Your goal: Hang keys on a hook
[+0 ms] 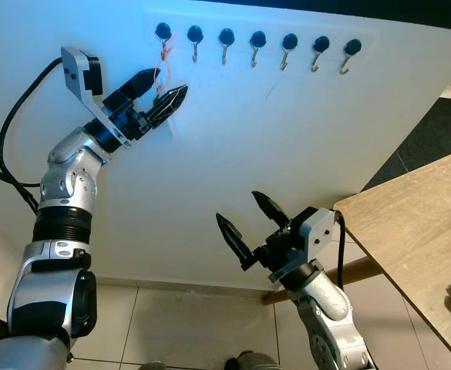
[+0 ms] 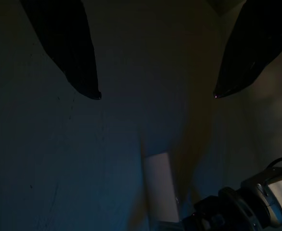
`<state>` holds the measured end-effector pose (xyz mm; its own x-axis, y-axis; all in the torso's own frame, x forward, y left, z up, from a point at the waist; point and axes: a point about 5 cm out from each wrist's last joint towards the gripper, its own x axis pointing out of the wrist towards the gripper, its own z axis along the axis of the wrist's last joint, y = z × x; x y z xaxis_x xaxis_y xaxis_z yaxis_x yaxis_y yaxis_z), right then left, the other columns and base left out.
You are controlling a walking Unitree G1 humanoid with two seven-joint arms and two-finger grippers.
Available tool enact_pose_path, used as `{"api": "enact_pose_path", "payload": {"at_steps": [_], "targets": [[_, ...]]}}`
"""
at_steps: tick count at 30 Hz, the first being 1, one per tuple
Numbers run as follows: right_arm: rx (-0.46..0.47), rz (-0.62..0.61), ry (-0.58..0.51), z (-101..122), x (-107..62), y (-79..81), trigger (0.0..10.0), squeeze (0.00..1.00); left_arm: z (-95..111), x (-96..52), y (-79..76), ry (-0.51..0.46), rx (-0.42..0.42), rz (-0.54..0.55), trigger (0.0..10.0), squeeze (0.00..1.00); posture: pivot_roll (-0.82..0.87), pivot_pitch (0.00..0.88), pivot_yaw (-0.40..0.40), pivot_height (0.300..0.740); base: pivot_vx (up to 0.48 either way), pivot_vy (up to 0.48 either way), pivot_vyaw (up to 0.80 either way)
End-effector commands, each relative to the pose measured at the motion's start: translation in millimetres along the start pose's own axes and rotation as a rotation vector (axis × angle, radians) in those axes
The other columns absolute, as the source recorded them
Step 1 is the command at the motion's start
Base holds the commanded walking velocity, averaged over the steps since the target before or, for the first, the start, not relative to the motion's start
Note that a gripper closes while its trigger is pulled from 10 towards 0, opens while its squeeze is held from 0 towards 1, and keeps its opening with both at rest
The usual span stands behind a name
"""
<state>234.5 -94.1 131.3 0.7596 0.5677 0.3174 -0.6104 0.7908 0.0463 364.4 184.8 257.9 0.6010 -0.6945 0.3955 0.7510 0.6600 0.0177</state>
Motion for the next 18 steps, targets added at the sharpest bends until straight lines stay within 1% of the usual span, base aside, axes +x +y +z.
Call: {"api": "enact_pose_path", "payload": {"at_steps": [1, 7, 10, 14, 18], "targets": [[0.010, 0.001, -0.005, 2.6, -0.9, 1.4, 10.0, 0.00, 2.1, -11.2, 10.1, 0.033, -0.011, 0.038, 10.0, 0.00, 0.00, 0.094, -0.057, 0.740, 0.000, 0.000, 0.00], [0.012, 0.002, -0.003, 2.2, -0.7, 1.8, 10.0, 0.00, 1.3, -13.4, 10.8, 0.036, -0.014, 0.032, 10.0, 0.00, 0.00, 0.094, -0.057, 0.740, 0.000, 0.000, 0.00], [0.012, 0.002, -0.002, 2.0, -0.8, 1.9, 10.0, 0.00, 2.0, -15.2, 11.4, 0.019, -0.023, 0.026, 10.0, 0.00, 0.00, 0.094, -0.056, 0.740, 0.000, 0.000, 0.00], [0.013, 0.000, 0.000, 1.5, -1.6, 1.8, 10.0, 0.00, 4.4, -20.1, 12.8, 0.001, -0.053, -0.001, 10.0, 0.00, 0.00, 0.095, -0.056, 0.740, 0.000, 0.000, 0.00], [0.014, -0.001, 0.002, 1.2, -2.1, 2.0, 10.0, 0.00, 6.9, -28.2, 13.8, -0.012, -0.075, -0.044, 10.0, 0.00, 0.00, 0.096, -0.055, 0.740, 0.000, 0.000, 0.00]]}}
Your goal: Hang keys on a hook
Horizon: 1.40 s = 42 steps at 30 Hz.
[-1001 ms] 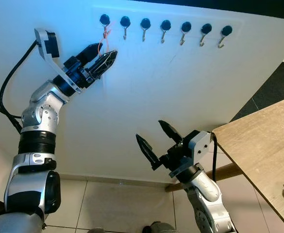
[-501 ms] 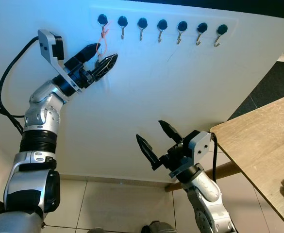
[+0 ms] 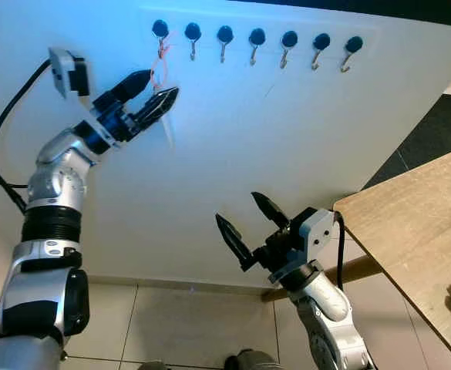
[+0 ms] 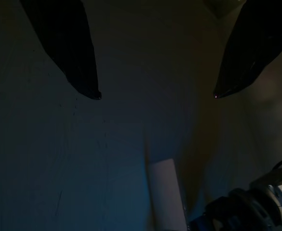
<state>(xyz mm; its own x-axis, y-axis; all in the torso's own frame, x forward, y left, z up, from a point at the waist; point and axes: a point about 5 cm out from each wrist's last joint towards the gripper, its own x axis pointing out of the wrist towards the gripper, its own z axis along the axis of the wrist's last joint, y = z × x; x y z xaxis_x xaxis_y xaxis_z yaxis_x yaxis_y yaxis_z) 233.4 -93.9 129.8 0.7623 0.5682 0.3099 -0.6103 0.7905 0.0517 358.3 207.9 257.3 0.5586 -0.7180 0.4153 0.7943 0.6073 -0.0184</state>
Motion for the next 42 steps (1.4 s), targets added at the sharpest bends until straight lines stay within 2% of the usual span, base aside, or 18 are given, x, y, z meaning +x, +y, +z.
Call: {"api": "enact_pose_path", "payload": {"at_steps": [1, 8, 17, 21, 24, 25, 27, 28, 30, 32, 33, 34, 35, 37, 38, 40, 41, 42], "targets": [[0.010, 0.000, -0.005, 2.4, -1.1, 1.5, 10.0, 0.00, -0.4, -11.2, 3.1, 0.010, -0.021, -0.005, 10.0, 0.00, 0.00, 0.097, -0.056, 0.740, 0.000, 0.000, 0.00], [0.012, 0.001, -0.004, 2.0, -1.5, 1.2, 10.0, 0.00, -3.4, -24.2, 9.8, 0.054, 0.025, 0.034, 10.0, 0.00, 0.00, 0.097, -0.056, 0.740, 0.000, 0.000, 0.00], [0.012, 0.000, -0.003, 1.8, -1.7, 1.6, 10.0, 0.00, -2.8, -41.2, 11.0, 0.081, -0.004, 0.012, 10.0, 0.00, 0.00, 0.099, -0.055, 0.740, 0.000, 0.000, 0.00], [0.014, -0.007, 0.006, -0.9, -3.9, 0.6, 10.0, 0.00, -15.8, -72.5, 3.3, 0.171, -0.054, -0.080, 10.0, 0.00, 0.00, 0.098, -0.053, 0.740, 0.000, 0.000, 0.00], [0.018, -0.015, 0.012, -2.6, -5.6, -0.2, 10.0, 0.00, -28.0, -98.6, 3.5, 0.212, -0.141, -0.039, 10.0, 0.00, 0.01, 0.101, -0.053, 0.740, 0.000, 0.000, 0.00], [0.018, -0.015, 0.012, -2.6, -5.6, -0.2, 10.0, 0.00, -28.0, -98.6, 3.5, 0.212, -0.141, -0.039, 10.0, 0.00, 0.01, 0.101, -0.053, 0.740, 0.000, 0.000, 0.00], [0.020, -0.020, 0.018, -4.0, -7.0, -0.7, 10.0, 0.00, -38.1, -115.0, 2.3, 0.263, -0.176, -0.005, 10.0, 0.00, 0.01, 0.102, -0.054, 0.740, 0.000, 0.000, 0.00], [0.020, -0.020, 0.018, -4.0, -7.0, -0.7, 10.0, 0.00, -38.1, -115.0, 2.3, 0.263, -0.176, -0.005, 10.0, 0.00, 0.01, 0.102, -0.054, 0.740, 0.000, 0.000, 0.00], [0.023, -0.027, 0.044, -9.1, -11.0, -2.2, 10.0, 0.00, -55.3, -138.5, -2.2, 0.364, -0.232, 0.040, 10.0, 0.00, 0.01, 0.102, -0.055, 0.740, 0.000, 0.000, 0.00], [0.023, -0.027, 0.044, -9.1, -11.0, -2.2, 10.0, 0.00, -55.3, -138.5, -2.2, 0.364, -0.232, 0.040, 10.0, 0.00, 0.01, 0.102, -0.055, 0.740, 0.000, 0.000, 0.00], [0.028, -0.046, 0.086, -16.3, -14.7, -5.9, 10.0, 0.00, -72.1, -155.9, -7.4, 0.481, -0.245, 0.081, 10.0, 0.00, 0.01, 0.102, -0.055, 0.740, 0.000, 0.000, 0.00], [0.053, -0.072, 0.147, -26.9, -19.2, -10.5, 10.0, 0.00, -92.8, -175.5, -14.6, 0.612, -0.311, 0.144, 10.0, 0.00, 0.02, 0.096, -0.055, 0.740, 0.000, 0.000, 0.00], [0.053, -0.072, 0.147, -26.9, -19.2, -10.5, 10.0, 0.00, -92.8, -175.5, -14.6, 0.612, -0.311, 0.144, 10.0, 0.00, 0.02, 0.096, -0.055, 0.740, 0.000, 0.000, 0.00], [0.080, -0.110, 0.271, -48.0, -29.0, -19.2, 10.0, 0.00, -126.3, -207.1, -32.4, 0.801, -0.369, 0.237, 10.0, 0.00, 0.03, 0.089, -0.048, 0.740, 0.000, 0.000, 0.00], [0.090, -0.118, 0.309, -54.5, -32.4, -21.6, 10.0, 0.00, -135.7, -215.6, -38.5, 0.843, -0.385, 0.270, 10.0, 0.00, 0.03, 0.089, -0.048, 0.740, 0.000, 0.000, 0.00], [0.097, -0.170, 0.417, -76.3, -45.5, -30.9, 10.0, 0.00, -167.2, -236.6, -48.3, 0.969, -0.326, 0.530, 10.0, 0.00, 0.03, 0.083, -0.043, 0.740, 0.000, 0.000, 0.00], [0.097, -0.170, 0.417, -76.3, -45.5, -30.9, 10.0, 0.00, -167.2, -236.6, -48.3, 0.969, -0.326, 0.530, 10.0, 0.00, 0.03, 0.083, -0.043, 0.740, 0.000, 0.000, 0.00], [0.100, -0.209, 0.463, -86.9, -52.1, -36.0, 10.0, 0.00, -178.2, -242.1, -51.4, 0.998, -0.268, 0.654, 10.0, 0.00, 0.04, 0.076, -0.039, 0.740, 0.000, 0.000, 0.00]]}}
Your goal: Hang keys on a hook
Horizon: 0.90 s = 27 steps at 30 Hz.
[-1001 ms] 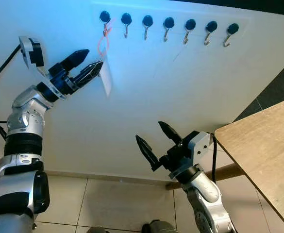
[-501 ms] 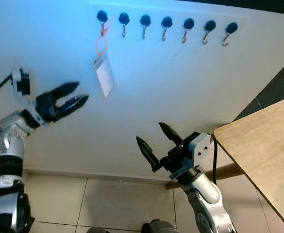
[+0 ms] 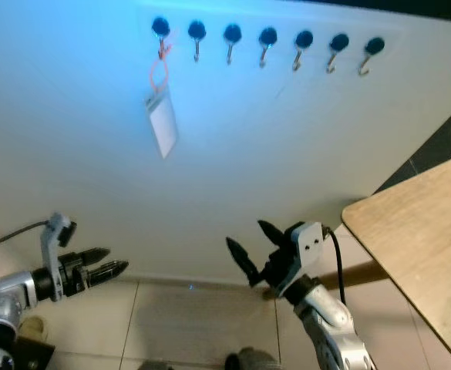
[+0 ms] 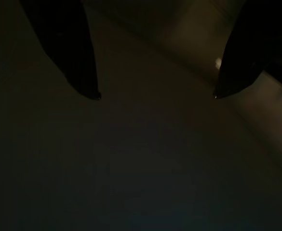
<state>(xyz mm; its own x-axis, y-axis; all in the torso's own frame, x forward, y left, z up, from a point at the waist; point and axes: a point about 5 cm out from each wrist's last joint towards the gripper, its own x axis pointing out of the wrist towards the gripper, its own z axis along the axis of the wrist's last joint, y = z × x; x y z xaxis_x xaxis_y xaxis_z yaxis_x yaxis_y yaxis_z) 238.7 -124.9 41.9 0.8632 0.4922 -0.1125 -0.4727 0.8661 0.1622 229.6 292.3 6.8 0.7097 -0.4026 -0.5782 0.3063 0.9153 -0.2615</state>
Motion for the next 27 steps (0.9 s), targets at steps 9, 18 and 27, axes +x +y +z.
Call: {"api": "enact_pose_path", "payload": {"at_steps": [9, 18, 27], "targets": [[0.103, -0.334, 0.393, -84.7, -25.6, -32.0, 10.0, 0.00, -46.4, 34.5, -26.3, 0.032, -0.135, 0.368, 10.0, 0.00, 0.05, 0.056, -0.028, 0.740, 0.000, 0.000, 0.00], [0.309, -0.707, 0.486, -117.7, -69.2, -48.6, 10.0, 0.00, -60.8, 53.7, -49.6, 0.160, -0.043, 0.436, 10.0, 0.00, 0.04, 0.041, -0.007, 0.740, 0.000, 0.000, 0.00], [0.268, -0.724, 0.487, -117.7, -76.0, -57.2, 10.0, 0.00, -54.9, 63.4, -60.0, 0.155, 0.076, 0.408, 10.0, 0.00, 0.03, 0.036, -0.002, 0.740, 0.000, 0.000, 0.00]]}}
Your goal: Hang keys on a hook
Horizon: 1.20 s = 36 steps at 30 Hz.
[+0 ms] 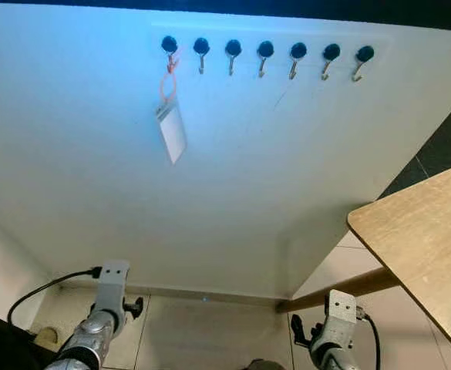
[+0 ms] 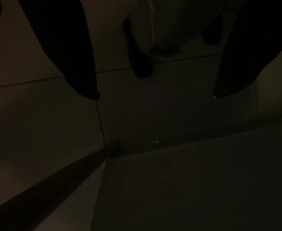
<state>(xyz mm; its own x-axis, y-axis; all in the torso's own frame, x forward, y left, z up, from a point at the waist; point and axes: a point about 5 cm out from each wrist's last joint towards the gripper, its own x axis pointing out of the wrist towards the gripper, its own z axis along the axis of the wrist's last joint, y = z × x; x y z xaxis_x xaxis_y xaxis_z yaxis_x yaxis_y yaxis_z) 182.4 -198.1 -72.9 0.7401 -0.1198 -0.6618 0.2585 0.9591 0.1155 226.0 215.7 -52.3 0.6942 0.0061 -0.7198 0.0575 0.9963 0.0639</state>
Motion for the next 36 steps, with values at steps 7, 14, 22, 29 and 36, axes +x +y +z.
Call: {"api": "enact_pose_path", "payload": {"at_steps": [7, 14, 22, 29, 36], "targets": [[0.014, 0.005, -0.003, 2.4, 1.7, -2.9, 10.0, 0.00, -8.9, -0.2, -5.4, 0.022, 0.007, 0.037, 10.0, 0.00, 0.03, 0.025, -0.027, 0.740, 0.000, 0.000, 0.00], [0.005, 0.042, 0.014, 3.0, 3.5, 0.6, 10.0, 0.00, -14.5, -0.8, -12.4, 0.036, 0.057, -0.009, 10.0, 0.00, 0.02, 0.000, -0.039, 0.740, 0.000, 0.000, 0.00], [-0.108, 0.104, 0.002, 6.3, 4.1, 3.5, 10.0, 0.00, -11.5, 0.7, -14.2, 0.030, -0.020, 0.011, 10.0, 0.00, 0.03, 0.000, -0.047, 0.740, 0.000, 0.000, 0.00], [-0.207, 0.122, -0.032, 14.5, 6.3, 5.7, 10.0, 0.00, -20.8, -1.1, -16.7, 0.063, 0.003, 0.012, 10.0, 0.00, 0.05, 0.000, -0.072, 0.740, 0.000, 0.000, 0.00], [-0.262, 0.126, -0.051, 19.7, 9.1, 13.8, 10.0, 0.00, -33.1, -4.3, -19.0, 0.093, 0.012, 0.003, 10.0, 0.00, 0.06, 0.014, -0.064, 0.740, 0.000, 0.000, 0.00]]}}
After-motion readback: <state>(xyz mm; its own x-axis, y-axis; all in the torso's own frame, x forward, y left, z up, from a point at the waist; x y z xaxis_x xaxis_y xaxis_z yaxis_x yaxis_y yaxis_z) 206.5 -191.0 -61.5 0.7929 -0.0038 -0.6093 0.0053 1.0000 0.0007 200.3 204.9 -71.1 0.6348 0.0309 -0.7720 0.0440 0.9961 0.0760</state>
